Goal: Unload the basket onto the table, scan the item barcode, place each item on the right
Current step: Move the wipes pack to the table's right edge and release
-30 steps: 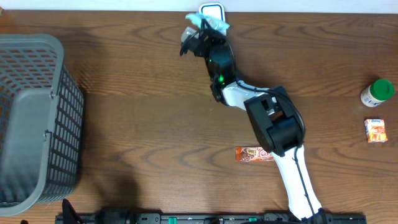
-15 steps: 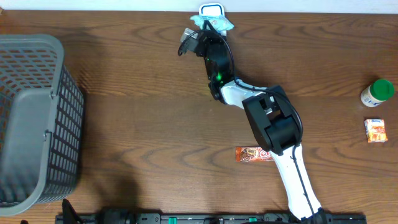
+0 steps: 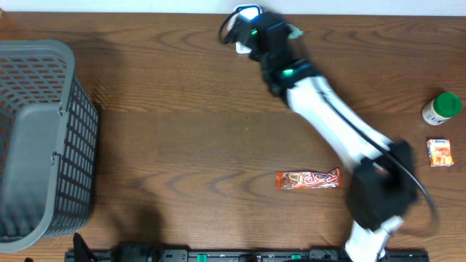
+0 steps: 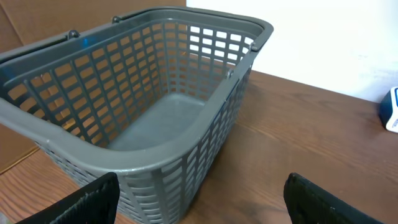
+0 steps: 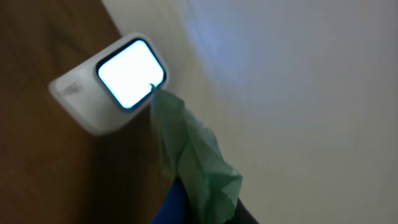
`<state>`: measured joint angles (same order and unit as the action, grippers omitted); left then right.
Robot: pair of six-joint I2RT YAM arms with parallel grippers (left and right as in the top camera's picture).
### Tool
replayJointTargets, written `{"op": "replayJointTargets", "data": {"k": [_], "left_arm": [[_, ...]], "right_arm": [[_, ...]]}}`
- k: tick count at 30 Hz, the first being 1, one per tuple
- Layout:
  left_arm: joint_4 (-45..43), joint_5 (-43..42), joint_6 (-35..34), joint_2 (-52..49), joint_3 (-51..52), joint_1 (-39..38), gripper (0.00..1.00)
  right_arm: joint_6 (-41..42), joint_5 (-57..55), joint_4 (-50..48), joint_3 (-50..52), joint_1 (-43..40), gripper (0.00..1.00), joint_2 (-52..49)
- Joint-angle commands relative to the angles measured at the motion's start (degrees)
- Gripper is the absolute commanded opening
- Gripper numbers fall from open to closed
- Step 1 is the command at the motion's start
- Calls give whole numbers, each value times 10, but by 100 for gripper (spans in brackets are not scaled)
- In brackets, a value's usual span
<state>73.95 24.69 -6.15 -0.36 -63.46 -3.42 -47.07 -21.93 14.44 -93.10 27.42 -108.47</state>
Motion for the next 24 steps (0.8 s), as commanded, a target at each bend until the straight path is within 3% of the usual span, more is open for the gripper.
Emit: {"op": "replayJointTargets", "data": {"k": [1,4,7,11,15,20,24], "left_arm": [[0,0,-1,-1,-1,2,85],[0,0,-1,-1,-1,2,85],[0,0,-1,-1,-1,2,85],[0,-1,-1,-1,-1,2,85],[0,-1,-1,-1,-1,2,84],[0,-1,-1,-1,-1,2,85],[0,-1,-1,-1,-1,2,85]], "right_arm": [[239,118,106,-6,-35,1,70],[365,237,229,-6,-67,1,111],[440,322,346,-6,-97,1,135],[542,337,478,-5,-135,1,135],[601,184,547,9,-188,1,133],[704,-82,554,28,-271,1,133],[829,-195,525,43,-350,1,133]]}}
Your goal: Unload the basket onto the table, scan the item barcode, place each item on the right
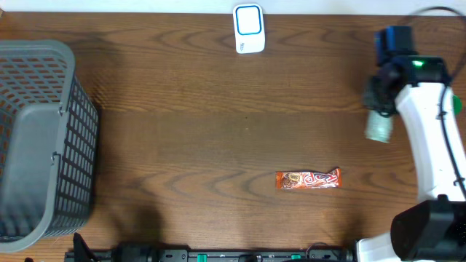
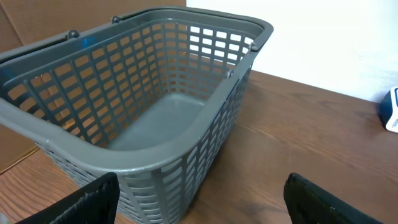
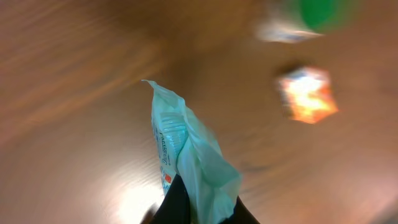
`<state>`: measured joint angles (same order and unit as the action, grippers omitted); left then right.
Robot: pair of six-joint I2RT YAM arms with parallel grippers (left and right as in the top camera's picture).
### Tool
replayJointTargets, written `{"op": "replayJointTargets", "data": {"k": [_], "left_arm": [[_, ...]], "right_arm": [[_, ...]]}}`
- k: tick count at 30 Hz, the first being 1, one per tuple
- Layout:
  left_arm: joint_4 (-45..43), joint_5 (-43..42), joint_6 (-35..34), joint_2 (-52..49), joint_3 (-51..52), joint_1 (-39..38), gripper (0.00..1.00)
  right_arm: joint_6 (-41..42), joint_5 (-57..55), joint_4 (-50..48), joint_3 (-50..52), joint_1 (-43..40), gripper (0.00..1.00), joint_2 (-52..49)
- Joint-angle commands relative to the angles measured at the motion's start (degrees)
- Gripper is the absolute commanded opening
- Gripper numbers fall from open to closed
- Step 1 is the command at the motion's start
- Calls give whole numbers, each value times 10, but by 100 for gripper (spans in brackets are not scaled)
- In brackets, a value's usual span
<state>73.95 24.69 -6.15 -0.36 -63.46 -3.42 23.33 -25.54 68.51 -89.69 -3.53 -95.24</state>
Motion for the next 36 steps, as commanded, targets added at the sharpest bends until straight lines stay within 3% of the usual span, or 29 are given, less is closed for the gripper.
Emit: {"op": "replayJointTargets", "data": {"k": [1,8,14,22,24,28,32,36], "left_arm": [[0,-1,-1,-1,-1,2,85],[0,-1,-1,-1,-1,2,85],[2,-1,-1,-1,-1,2,85],[2,-1,-1,-1,-1,2,85],[2,0,-1,-1,-1,2,85],[2,-1,-1,-1,-1,2,85],[2,-1,-1,-1,-1,2,85],[2,-1,-1,-1,-1,2,85]], "right_arm": [[128,-165,-36,15,-60,1,0],[125,-194,-195,81,-196,1,-13],[63,-209,-348,157,-293,1,-36],[16,-159,-439,188,-355,1,-91],[12,-154,-451,185,-355,17,-90],[-14,-71,-435,141,-338,99,-61],[-13,73,-383,78,-311,99,-13],[-13,312,-301,52,-270,99,50]]}}
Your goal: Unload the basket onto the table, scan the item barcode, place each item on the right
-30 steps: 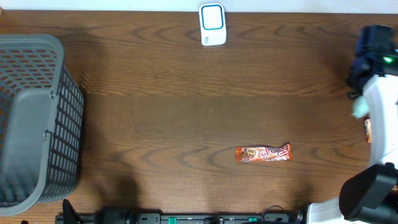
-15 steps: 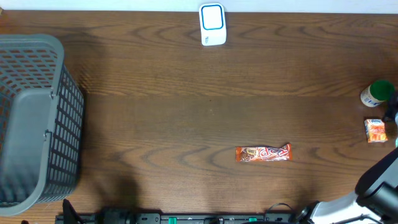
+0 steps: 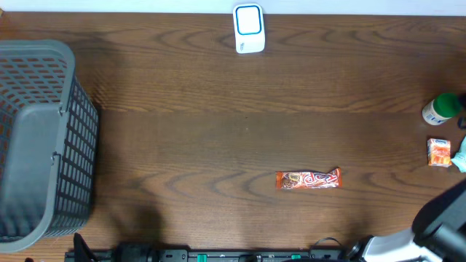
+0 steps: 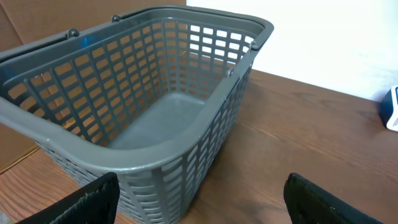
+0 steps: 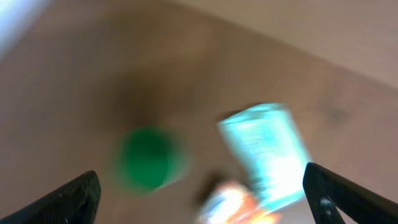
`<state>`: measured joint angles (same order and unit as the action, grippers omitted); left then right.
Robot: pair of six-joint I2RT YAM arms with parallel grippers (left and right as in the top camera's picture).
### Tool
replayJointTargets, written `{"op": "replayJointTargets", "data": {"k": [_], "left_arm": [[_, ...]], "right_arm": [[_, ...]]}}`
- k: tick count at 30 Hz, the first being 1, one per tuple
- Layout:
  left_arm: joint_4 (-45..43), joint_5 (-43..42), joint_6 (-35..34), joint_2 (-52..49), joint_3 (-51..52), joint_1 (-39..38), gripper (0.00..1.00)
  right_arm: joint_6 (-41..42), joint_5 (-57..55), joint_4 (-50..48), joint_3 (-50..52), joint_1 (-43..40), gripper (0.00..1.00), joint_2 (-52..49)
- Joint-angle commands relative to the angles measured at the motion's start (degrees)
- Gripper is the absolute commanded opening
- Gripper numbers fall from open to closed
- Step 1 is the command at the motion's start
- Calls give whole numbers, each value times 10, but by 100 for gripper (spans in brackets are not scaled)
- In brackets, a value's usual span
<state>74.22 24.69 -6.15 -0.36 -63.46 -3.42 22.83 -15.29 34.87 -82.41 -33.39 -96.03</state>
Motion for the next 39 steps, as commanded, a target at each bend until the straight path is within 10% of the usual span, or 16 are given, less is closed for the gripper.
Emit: {"op": "replayJointTargets", "data": {"k": [1,6,13,24,39], "left_arm": [[0,-1,-1,-1,-1,2,85],[0,-1,-1,-1,-1,2,85],[0,-1,-1,-1,-1,2,85],[6,-1,-1,-1,-1,2,84],[8,-1,-1,-1,-1,2,85]], "right_arm": [[-8,259,66,-21,40,99,71],[-12,436,220,-21,127,87,93],[59,329,436,35,284,99,68],[236,322,280,307,395,95,68],[355,186,228,353,394,95,68]]}}
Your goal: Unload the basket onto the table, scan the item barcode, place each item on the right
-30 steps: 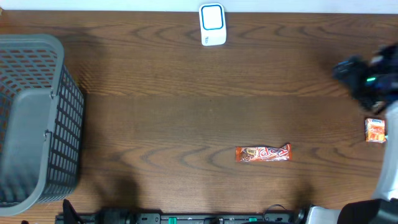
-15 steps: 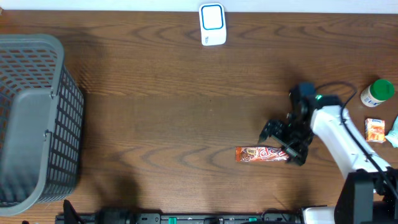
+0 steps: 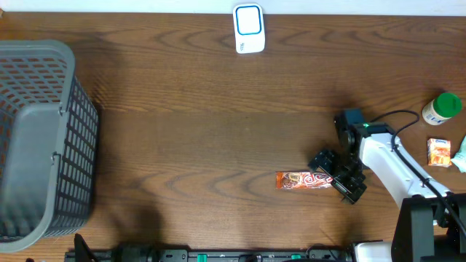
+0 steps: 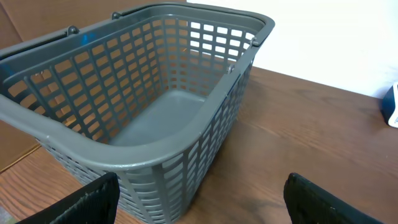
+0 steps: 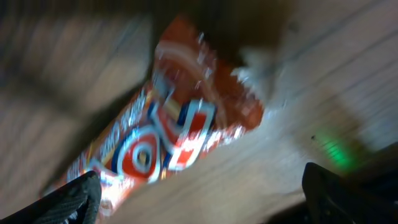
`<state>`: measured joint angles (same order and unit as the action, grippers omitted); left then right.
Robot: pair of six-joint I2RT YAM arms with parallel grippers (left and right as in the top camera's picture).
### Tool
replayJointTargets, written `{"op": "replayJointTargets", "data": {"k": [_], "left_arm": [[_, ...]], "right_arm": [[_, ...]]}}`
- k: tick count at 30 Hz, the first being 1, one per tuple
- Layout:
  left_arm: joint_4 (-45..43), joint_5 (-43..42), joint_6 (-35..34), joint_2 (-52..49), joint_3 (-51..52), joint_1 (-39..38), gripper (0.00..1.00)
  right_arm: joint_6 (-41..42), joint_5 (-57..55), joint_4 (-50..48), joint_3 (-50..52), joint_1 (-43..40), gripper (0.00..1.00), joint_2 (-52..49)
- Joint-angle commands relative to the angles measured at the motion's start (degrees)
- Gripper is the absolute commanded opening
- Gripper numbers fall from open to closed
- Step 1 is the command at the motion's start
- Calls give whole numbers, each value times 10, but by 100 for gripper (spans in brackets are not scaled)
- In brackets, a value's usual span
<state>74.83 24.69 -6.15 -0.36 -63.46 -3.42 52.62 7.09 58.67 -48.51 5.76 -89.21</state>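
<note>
A red-orange candy bar (image 3: 308, 179) lies flat on the wooden table, front of middle. My right gripper (image 3: 336, 176) stands open at its right end, one finger on each side of the wrapper's tip. The right wrist view shows the bar (image 5: 161, 143) blurred and close, with my right gripper (image 5: 199, 205) open and nothing held. The white scanner (image 3: 248, 28) stands at the table's far edge, and shows as a sliver (image 4: 393, 107) in the left wrist view. My left gripper (image 4: 199, 208) is open near the basket.
A grey plastic basket (image 3: 44, 138) takes up the left side, seen close in the left wrist view (image 4: 149, 93). At the far right stand a green-capped bottle (image 3: 443, 108), an orange packet (image 3: 439, 152) and a pale teal packet (image 3: 460, 156) at the frame's edge.
My right gripper was open over the teal packet, bottle and orange packet at the far right. It now stands open at the candy bar's right end. The left arm has not moved.
My right gripper first held the pale teal packet in front of the lit scanner. Then it held the packet over the right side of the table. Then the packet lay beside the orange packet and the gripper was open. Now the gripper is at the candy bar.
</note>
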Motion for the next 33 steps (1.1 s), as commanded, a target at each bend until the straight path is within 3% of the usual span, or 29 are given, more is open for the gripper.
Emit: {"op": "replayJointTargets", "data": {"k": [1,2,3,5,6,11,17,20,23,27,33], "left_arm": [[2,-1,-1,-1,-1,2,85],[2,-1,-1,-1,-1,2,85],[2,-1,-1,-1,-1,2,85],[2,-1,-1,-1,-1,2,85],[2,-1,-1,-1,-1,2,85],[2,-1,-1,-1,-1,2,84],[2,-1,-1,-1,-1,2,85],[2,-1,-1,-1,-1,2,85],[2,-1,-1,-1,-1,2,85],[2,-1,-1,-1,-1,2,85],[2,-1,-1,-1,-1,2,85]], "right_arm": [[68,-35,-19,20,3,86,0],[87,-35,-30,28,3,64,0],[94,-35,-33,31,3,49,0],[108,-35,-44,35,3,4,0],[108,-35,-52,35,3,1,0],[54,25,-118,19,2,1,0],[-197,240,-316,-22,2,1,1],[-257,292,-395,-24,2,1,1],[-269,275,-400,-24,3,1,1],[-363,304,-409,-24,3,1,1],[-637,528,-414,-24,3,5,1]]}}
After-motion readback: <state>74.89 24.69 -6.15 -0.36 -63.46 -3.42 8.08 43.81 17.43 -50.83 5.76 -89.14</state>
